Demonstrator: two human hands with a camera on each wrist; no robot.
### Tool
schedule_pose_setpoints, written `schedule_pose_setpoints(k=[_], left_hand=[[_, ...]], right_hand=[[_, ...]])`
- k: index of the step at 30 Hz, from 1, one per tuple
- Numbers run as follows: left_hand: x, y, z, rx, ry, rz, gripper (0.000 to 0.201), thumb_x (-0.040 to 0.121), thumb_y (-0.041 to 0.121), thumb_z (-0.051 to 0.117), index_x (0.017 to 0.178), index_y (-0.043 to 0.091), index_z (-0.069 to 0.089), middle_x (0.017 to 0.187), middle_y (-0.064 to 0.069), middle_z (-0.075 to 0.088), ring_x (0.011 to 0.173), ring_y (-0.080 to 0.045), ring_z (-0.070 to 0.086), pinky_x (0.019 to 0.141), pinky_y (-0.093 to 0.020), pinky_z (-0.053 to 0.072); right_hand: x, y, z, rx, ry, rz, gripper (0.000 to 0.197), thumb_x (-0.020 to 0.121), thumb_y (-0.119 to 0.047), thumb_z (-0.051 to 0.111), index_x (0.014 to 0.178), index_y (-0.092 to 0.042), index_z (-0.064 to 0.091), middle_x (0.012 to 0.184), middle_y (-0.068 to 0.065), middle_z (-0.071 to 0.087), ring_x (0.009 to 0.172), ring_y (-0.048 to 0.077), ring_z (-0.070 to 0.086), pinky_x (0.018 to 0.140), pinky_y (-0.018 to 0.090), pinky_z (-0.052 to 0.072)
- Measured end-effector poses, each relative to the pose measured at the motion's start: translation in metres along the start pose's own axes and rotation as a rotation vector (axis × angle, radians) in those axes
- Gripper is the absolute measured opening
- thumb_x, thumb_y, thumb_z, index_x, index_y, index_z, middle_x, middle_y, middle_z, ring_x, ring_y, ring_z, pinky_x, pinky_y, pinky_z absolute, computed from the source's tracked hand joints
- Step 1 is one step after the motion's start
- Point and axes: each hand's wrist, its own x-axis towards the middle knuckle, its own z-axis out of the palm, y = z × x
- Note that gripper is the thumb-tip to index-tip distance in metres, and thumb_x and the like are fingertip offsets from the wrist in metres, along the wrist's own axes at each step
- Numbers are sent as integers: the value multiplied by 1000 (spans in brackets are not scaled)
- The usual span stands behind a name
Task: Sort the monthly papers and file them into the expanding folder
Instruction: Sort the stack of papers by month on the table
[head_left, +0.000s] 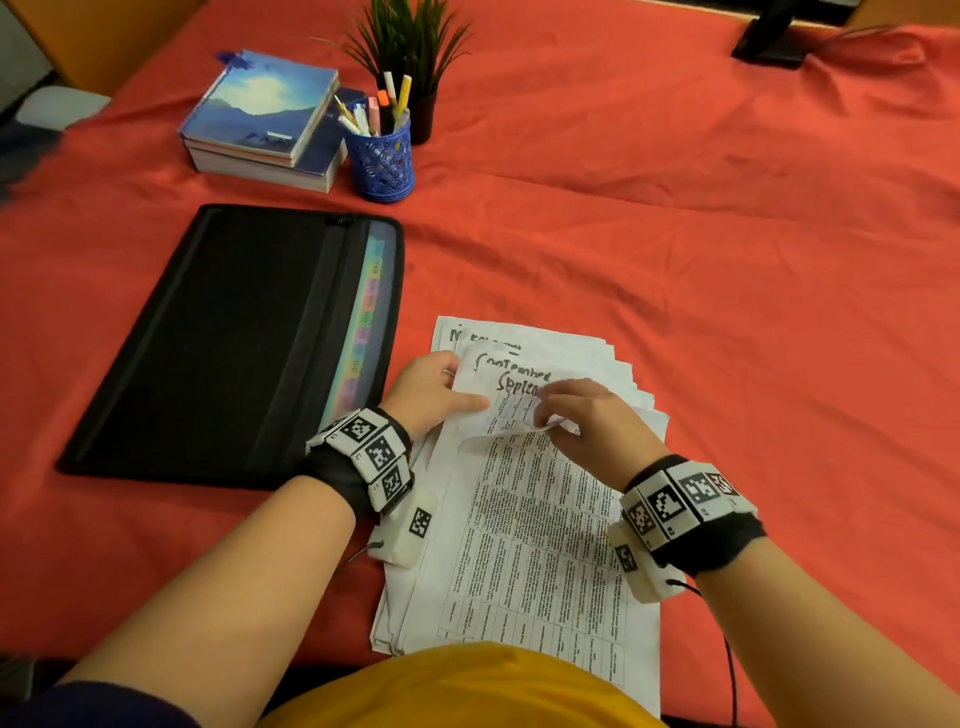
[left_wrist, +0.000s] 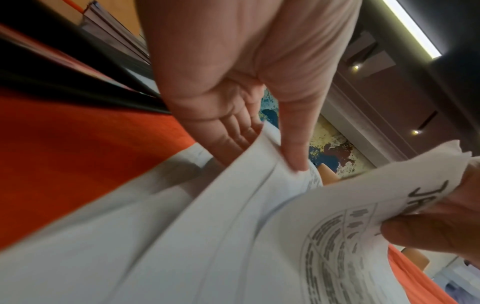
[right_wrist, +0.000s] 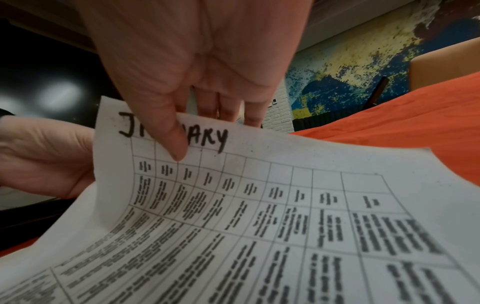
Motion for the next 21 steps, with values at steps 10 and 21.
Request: schedule_pose_setpoints(k=[10, 21], left_hand=[[-11, 3, -8, -101, -173, -27, 43, 86, 39, 59, 88, -3, 67, 87, -16, 66, 79, -24, 59, 74, -29, 49], [1, -9, 2, 275, 43, 86, 18, 85, 2, 60, 101, 10, 62, 102, -4, 62, 94, -17, 57, 85, -26, 45]], right_hand=[[9, -2, -5, 0, 46, -105, 14, 71, 1, 69, 81, -9, 70, 92, 8, 69, 86, 27, 64, 82, 37, 50], [-6, 1, -4, 85, 42, 4, 19, 73, 5, 65, 81, -11, 71, 132, 11, 49, 99, 20, 62, 86, 29, 47]])
